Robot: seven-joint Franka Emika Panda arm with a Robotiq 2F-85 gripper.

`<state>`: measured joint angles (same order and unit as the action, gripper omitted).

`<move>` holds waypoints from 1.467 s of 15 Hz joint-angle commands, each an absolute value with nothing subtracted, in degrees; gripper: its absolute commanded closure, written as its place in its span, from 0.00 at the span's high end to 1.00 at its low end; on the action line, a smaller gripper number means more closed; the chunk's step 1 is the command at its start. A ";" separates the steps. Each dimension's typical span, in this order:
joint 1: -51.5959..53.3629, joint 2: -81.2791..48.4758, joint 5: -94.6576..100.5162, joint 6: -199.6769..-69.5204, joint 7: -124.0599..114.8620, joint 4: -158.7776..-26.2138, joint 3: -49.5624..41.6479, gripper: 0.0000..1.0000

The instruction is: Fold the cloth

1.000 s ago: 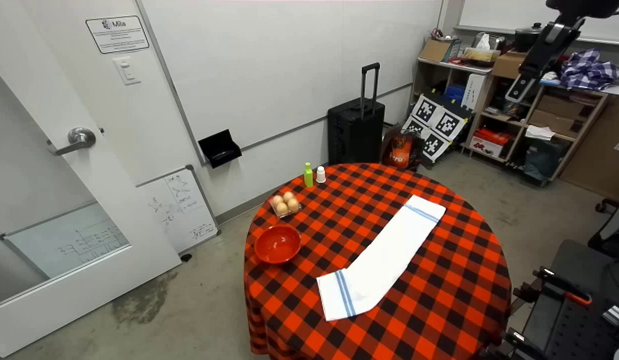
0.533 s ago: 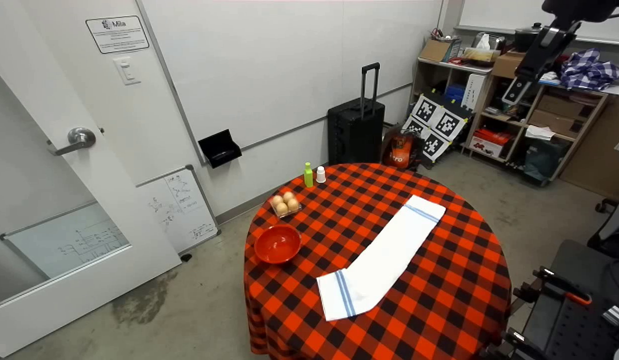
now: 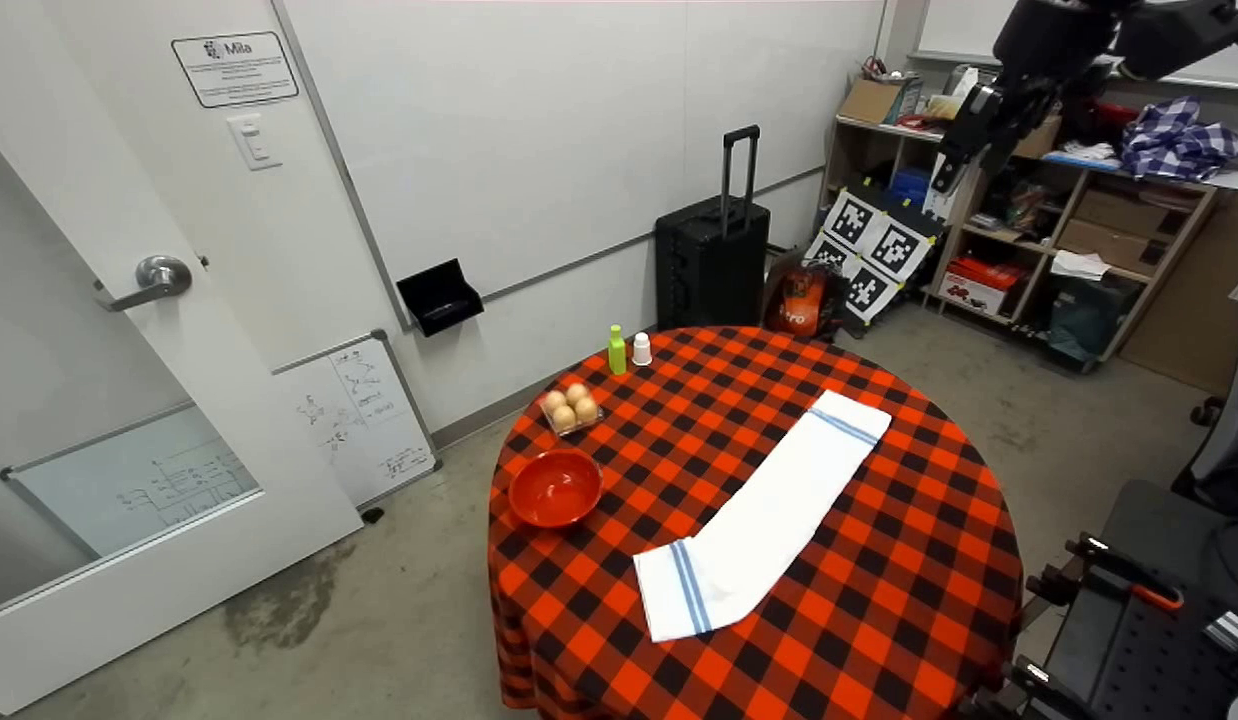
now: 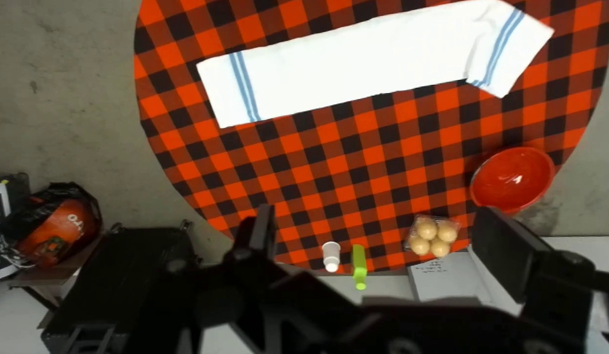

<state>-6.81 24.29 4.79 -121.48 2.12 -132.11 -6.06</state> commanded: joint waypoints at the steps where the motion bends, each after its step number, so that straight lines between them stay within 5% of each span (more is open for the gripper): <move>1: -10.00 13.74 10.24 -122.23 0.77 -123.64 -7.13 1.00; 13: -16.37 -12.76 -7.45 -104.92 14.93 -100.14 -13.94 1.00; 22: -18.58 -14.06 -9.67 -100.88 17.32 -99.04 -13.19 1.00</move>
